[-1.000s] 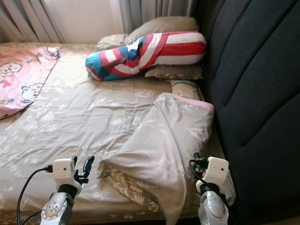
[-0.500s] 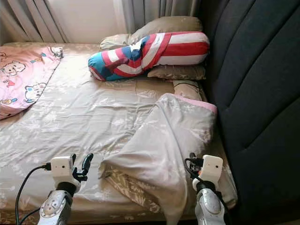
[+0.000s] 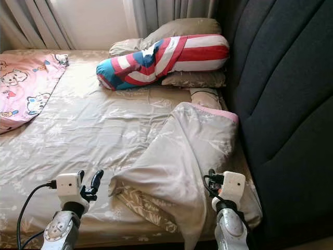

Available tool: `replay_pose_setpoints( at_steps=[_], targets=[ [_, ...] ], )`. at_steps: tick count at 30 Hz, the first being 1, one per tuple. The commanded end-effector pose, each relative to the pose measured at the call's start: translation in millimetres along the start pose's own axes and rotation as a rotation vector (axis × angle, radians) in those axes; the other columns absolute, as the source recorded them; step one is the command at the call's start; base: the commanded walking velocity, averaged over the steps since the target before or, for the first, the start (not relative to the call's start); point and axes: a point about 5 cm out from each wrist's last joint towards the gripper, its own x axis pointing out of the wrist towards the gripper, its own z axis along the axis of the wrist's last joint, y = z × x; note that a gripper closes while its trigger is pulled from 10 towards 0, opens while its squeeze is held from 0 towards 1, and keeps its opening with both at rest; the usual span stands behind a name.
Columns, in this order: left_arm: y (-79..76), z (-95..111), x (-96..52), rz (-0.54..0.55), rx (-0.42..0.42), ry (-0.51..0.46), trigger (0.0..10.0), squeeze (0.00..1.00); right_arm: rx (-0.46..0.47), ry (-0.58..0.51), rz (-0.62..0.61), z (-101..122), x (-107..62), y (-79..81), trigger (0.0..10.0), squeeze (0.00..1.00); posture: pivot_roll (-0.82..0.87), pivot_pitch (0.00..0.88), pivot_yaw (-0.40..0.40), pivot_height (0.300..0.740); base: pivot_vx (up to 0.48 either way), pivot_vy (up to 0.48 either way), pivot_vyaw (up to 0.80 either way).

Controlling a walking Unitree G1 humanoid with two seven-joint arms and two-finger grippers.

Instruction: Clean up the room

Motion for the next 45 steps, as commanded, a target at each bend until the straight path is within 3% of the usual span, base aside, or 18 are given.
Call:
replay_pose_setpoints(
  at_steps=[1,18,19,26,27,33,34,35,40,41,45],
  targets=[
    [0.3,1,-1.8,-0.007,0.002,0.006,10.0,0.0,-0.006,0.001,0.006,-1,0.5,0.9,10.0,0.0,-0.1,0.107,-0.031,0.67,0.0,0.0,0.0],
    [0.8,0,-3.1,0.002,0.002,0.01,10.0,0.0,0.028,0.007,0.049,-1,3.8,6.1,10.0,0.0,-0.09,0.113,-0.038,0.665,0.0,0.0,0.0],
    [0.8,0,-3.1,0.002,0.001,0.01,10.0,0.0,0.039,0.006,0.059,-1,3.8,7.1,10.0,1.0,-0.09,0.113,-0.038,0.665,0.0,0.0,0.0],
    [0.5,0,-2.5,0.003,-0.003,0.012,10.0,0.0,0.051,0.032,0.076,-3,4.8,11.6,10.0,1.0,-0.09,0.112,-0.04,0.665,0.0,0.0,0.0],
    [0.6,0,-2.4,0.004,-0.003,0.011,10.0,0.0,0.056,0.042,0.076,-4,5.3,12.0,10.0,0.0,-0.09,0.112,-0.039,0.665,0.0,0.0,0.0],
    [1.2,1,-2.6,0.004,-0.002,0.011,10.0,0.0,0.045,0.072,0.079,-8,8.9,11.9,10.0,0.0,-0.08,0.113,-0.04,0.665,0.0,0.0,0.0],
    [1.2,1,-2.8,0.004,-0.002,0.011,10.0,0.0,0.049,0.072,0.081,-8,9.3,12.1,10.0,0.13,-0.08,0.113,-0.04,0.665,0.0,0.0,0.0],
    [1.3,1,-2.9,0.004,-0.002,0.011,10.0,0.0,0.052,0.072,0.082,-8,9.4,12.2,10.0,1.0,-0.08,0.113,-0.039,0.665,0.0,0.0,0.0],
    [1.5,1,-3.3,0.003,-0.003,0.012,10.0,0.0,0.057,0.074,0.091,-6,10.4,13.7,10.0,1.0,-0.08,0.115,-0.037,0.665,0.0,0.0,0.0],
    [1.5,1,-3.3,0.002,-0.003,0.014,10.0,0.0,0.054,0.077,0.091,-7,11.0,13.9,10.0,0.0,-0.08,0.116,-0.036,0.665,0.0,0.0,0.0],
    [1.3,1,-3.4,-0.001,-0.002,0.016,10.0,0.0,0.052,0.092,0.094,-9,11.3,14.1,10.0,0.0,-0.08,0.118,-0.033,0.665,0.0,0.0,0.0]
  ],
)
